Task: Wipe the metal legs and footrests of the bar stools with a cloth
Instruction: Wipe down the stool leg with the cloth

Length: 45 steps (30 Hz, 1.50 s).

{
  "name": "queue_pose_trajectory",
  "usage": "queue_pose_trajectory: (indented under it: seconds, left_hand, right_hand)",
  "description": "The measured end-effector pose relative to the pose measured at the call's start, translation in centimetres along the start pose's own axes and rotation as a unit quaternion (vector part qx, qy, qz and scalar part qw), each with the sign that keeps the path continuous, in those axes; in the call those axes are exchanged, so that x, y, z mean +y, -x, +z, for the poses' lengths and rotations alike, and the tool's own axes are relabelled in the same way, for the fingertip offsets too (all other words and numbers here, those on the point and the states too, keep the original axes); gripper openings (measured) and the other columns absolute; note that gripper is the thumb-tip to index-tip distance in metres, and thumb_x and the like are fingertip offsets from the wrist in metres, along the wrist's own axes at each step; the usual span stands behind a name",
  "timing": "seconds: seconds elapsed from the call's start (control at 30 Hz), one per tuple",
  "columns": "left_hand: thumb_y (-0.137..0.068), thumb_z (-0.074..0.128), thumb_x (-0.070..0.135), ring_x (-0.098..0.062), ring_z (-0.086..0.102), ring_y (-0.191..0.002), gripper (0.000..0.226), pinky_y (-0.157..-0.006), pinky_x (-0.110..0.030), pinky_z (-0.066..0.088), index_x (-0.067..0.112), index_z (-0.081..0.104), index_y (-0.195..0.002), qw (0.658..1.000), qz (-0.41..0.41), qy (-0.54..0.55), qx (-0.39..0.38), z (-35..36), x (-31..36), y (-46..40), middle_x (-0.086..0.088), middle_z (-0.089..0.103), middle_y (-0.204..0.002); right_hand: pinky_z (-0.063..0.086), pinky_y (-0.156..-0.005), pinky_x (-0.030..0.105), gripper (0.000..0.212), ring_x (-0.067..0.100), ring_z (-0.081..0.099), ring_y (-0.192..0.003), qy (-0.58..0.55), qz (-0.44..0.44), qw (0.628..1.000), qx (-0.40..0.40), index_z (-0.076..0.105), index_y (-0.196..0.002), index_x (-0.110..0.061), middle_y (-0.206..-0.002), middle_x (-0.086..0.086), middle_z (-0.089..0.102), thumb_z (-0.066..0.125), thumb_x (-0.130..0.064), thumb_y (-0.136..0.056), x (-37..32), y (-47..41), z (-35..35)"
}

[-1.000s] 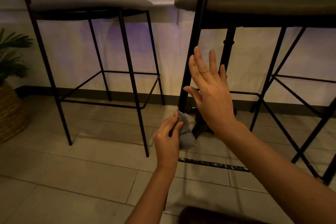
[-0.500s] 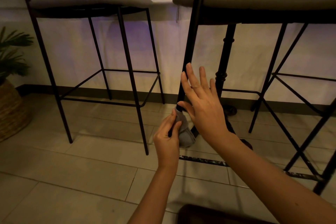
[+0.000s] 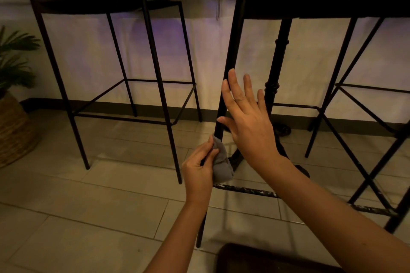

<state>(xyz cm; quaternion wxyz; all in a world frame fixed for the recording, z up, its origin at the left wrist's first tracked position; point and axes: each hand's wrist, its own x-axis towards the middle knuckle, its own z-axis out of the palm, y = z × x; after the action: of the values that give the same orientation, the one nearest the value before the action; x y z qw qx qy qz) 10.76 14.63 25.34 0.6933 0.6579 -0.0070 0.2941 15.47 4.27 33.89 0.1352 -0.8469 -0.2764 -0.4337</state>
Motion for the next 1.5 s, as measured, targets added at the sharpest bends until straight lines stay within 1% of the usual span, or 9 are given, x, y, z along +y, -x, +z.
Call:
queue_pose_trajectory:
  seconds: [0.13,0.3,0.5,0.77,1.03,1.17,1.33,1.43,1.5]
  left_hand:
    - [-0.083,0.059,-0.002,-0.006,0.06,-0.106,0.039,-0.095,-0.034,0.048,0.027,0.06,-0.111,1.0,0.021,0.001,0.008,0.5,0.1,0.1,0.011,0.064,-0.108]
    - [-0.083,0.061,0.0,0.001,0.059,-0.105,0.042,-0.094,-0.026,0.048,0.032,0.06,-0.109,0.999,0.032,-0.028,0.034,0.6,-0.7,0.8,0.026,0.061,-0.104]
    - [-0.083,0.062,0.0,-0.005,0.06,-0.104,0.037,-0.094,-0.034,0.049,0.027,0.062,-0.107,0.999,-0.008,-0.009,0.041,0.5,-1.0,0.9,0.012,0.065,-0.104]
    - [-0.084,0.061,0.003,-0.001,0.059,-0.105,0.038,-0.092,-0.026,0.048,0.033,0.06,-0.107,0.998,0.028,-0.017,0.054,1.1,-0.7,1.0,0.018,0.063,-0.106]
    - [-0.085,0.059,-0.001,0.006,0.059,-0.1,0.041,-0.089,-0.016,0.047,0.037,0.06,-0.101,0.998,-0.025,-0.023,0.06,0.3,-2.2,2.5,0.018,0.062,-0.103]
    - [-0.084,0.061,-0.001,0.002,0.061,-0.098,0.037,-0.089,-0.019,0.049,0.035,0.062,-0.095,0.996,-0.047,0.001,0.077,0.5,-1.7,2.2,0.013,0.065,-0.099]
    - [-0.083,0.062,0.002,-0.001,0.061,-0.1,0.031,-0.089,-0.019,0.049,0.025,0.063,-0.103,0.998,-0.023,0.011,0.066,0.9,-0.8,1.5,0.012,0.066,-0.1]
    - [-0.084,0.062,0.001,-0.001,0.06,-0.101,0.035,-0.089,-0.018,0.048,0.029,0.062,-0.105,0.999,-0.004,-0.024,0.041,0.2,-1.6,1.7,0.012,0.065,-0.102]
    - [-0.084,0.061,0.001,0.0,0.06,-0.1,0.037,-0.088,-0.017,0.048,0.033,0.061,-0.102,0.999,-0.026,-0.021,0.036,-0.3,-2.3,2.2,0.013,0.065,-0.102]
  right_hand:
    - [0.015,-0.111,0.057,0.079,0.028,0.004,-0.14,-0.006,-0.001,1.0,-0.002,0.016,-0.145,-0.014,-0.153,0.006,0.016,0.064,-0.022,-0.082,0.0,0.0,0.0]
    - [0.016,-0.11,0.058,0.077,0.028,0.005,-0.14,-0.011,0.002,1.0,-0.003,0.015,-0.145,-0.015,-0.153,0.007,0.017,0.06,-0.024,-0.082,0.0,0.0,0.0]
    - [0.017,-0.11,0.059,0.074,0.029,0.007,-0.14,-0.02,0.002,1.0,0.0,0.015,-0.144,-0.015,-0.152,0.009,0.019,0.056,-0.024,-0.083,-0.1,0.0,0.0]
    - [0.016,-0.11,0.059,0.074,0.03,0.006,-0.141,-0.026,0.003,1.0,-0.003,0.016,-0.145,-0.013,-0.153,0.008,0.017,0.057,-0.023,-0.084,-0.1,0.0,0.0]
    - [0.015,-0.111,0.058,0.08,0.03,0.004,-0.141,-0.041,0.011,0.999,0.0,0.014,-0.145,-0.013,-0.154,0.008,0.015,0.064,-0.017,-0.083,-0.3,0.1,0.1]
    - [0.014,-0.111,0.057,0.081,0.03,0.005,-0.141,-0.042,0.01,0.999,0.0,0.013,-0.145,-0.014,-0.153,0.009,0.015,0.066,-0.016,-0.082,-0.3,0.1,0.1]
    - [0.017,-0.109,0.059,0.081,0.031,0.007,-0.14,-0.042,0.01,0.999,0.004,0.016,-0.145,-0.012,-0.153,0.011,0.018,0.067,-0.015,-0.081,-0.3,0.1,0.1]
    - [0.017,-0.11,0.059,0.081,0.03,0.006,-0.14,-0.041,0.008,0.999,0.004,0.016,-0.144,-0.012,-0.153,0.01,0.018,0.067,-0.016,-0.081,-0.3,0.1,0.2]
    - [0.015,-0.11,0.057,0.081,0.029,0.005,-0.14,-0.042,0.007,0.999,0.004,0.016,-0.144,-0.013,-0.153,0.009,0.017,0.067,-0.015,-0.082,-0.3,0.1,0.2]
